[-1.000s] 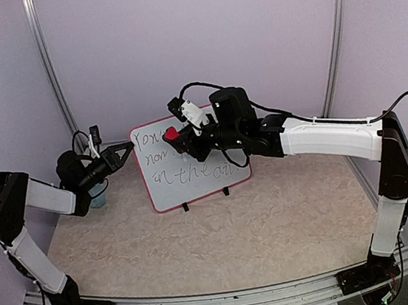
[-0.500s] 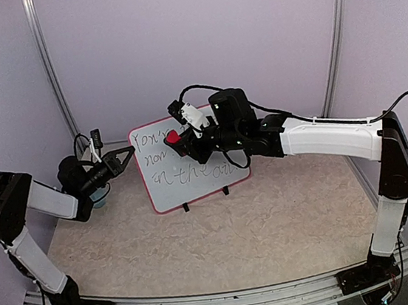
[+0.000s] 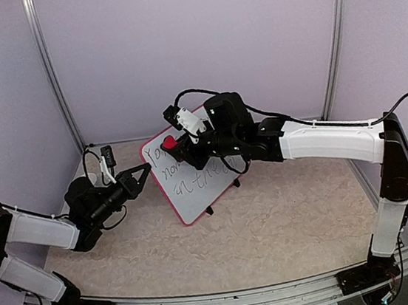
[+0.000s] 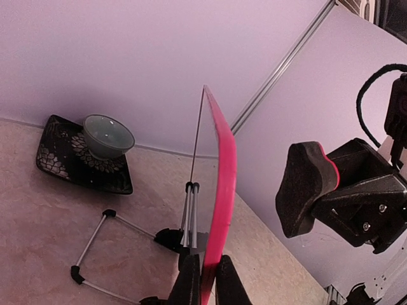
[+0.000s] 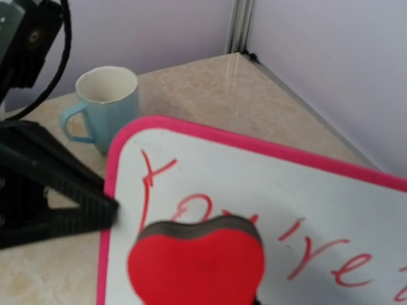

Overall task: Erase the whiteboard
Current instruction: Move the whiteboard to the center of the board, then hold the whiteboard at the center of the board.

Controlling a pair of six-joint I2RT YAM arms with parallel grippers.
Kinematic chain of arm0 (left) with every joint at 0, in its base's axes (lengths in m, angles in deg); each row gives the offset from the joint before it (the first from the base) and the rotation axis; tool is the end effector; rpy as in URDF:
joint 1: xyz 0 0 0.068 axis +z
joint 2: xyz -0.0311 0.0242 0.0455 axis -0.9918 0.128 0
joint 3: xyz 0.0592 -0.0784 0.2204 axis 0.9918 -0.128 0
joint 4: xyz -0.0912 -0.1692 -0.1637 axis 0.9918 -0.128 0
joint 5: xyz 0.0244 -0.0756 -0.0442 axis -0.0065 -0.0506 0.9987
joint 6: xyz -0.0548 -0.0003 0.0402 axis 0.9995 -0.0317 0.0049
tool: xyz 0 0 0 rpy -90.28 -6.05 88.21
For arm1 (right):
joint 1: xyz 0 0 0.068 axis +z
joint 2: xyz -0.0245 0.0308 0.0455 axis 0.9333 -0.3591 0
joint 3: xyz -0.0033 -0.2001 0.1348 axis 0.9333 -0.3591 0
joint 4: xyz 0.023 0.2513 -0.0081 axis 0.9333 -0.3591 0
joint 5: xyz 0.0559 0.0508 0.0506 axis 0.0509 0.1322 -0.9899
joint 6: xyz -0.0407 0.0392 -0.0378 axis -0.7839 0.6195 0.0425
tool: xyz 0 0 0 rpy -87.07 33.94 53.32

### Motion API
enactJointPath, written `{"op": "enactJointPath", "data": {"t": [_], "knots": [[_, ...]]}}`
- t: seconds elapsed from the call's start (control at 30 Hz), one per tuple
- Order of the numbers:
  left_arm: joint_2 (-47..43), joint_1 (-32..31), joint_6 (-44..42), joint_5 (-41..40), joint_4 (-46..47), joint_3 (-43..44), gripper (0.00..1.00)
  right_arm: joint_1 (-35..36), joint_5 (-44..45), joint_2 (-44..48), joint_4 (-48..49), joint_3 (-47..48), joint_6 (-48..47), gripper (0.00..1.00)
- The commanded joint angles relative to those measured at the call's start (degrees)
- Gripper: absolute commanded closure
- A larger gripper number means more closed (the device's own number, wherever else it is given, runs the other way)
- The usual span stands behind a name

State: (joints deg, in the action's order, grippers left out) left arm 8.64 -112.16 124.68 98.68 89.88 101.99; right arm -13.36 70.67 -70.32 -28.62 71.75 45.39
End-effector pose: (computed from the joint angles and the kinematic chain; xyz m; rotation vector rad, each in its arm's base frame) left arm 0.2405 -0.1514 0.1859 0.1031 1.5687 -1.1230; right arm 0.2517 0.3706 0.2919 -0.9758 1.6968 0.6485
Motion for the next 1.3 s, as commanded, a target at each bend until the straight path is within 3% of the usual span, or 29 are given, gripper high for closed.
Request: {"op": "enactJointPath", "data": {"t": [0.0,0.17,0.33,0.47,0.63,0.8,1.0,1.27], "knots": [[-4.09,-7.05,1.95,-14.12,-6.96,-2.52,1.00,1.51,2.25,4.58,-1.79,-1.60,1.57,0.71],[-7.67,-13.05,2.52,-22.20,-10.39,-3.34,1.00,2.67,2.30,7.30,-3.19,-3.56,2.58,0.71],[-10.84,-14.89,3.69,-25.16,-11.07,-4.71,0.99,3.73,2.01,8.35,-5.75,-3.68,3.65,0.71],[-12.27,-14.95,2.91,-25.65,-12.44,-4.73,0.78,3.96,0.63,7.19,-6.64,-3.03,4.98,0.71],[-15.24,-14.75,0.54,-26.44,-14.39,-4.52,0.68,4.58,1.22,5.74,-6.43,-1.54,5.25,0.72],[-18.40,-11.96,-1.70,-24.26,-19.15,-2.48,0.64,5.66,3.70,3.50,-7.41,1.54,5.40,0.72],[-20.64,-4.68,-0.89,-13.78,-22.28,0.35,0.61,6.94,7.29,-0.52,-8.72,5.65,5.87,0.71],[-19.52,-2.44,-4.22,-5.67,-32.15,8.51,0.50,7.16,7.70,-2.12,-7.41,6.27,6.61,0.71]]}}
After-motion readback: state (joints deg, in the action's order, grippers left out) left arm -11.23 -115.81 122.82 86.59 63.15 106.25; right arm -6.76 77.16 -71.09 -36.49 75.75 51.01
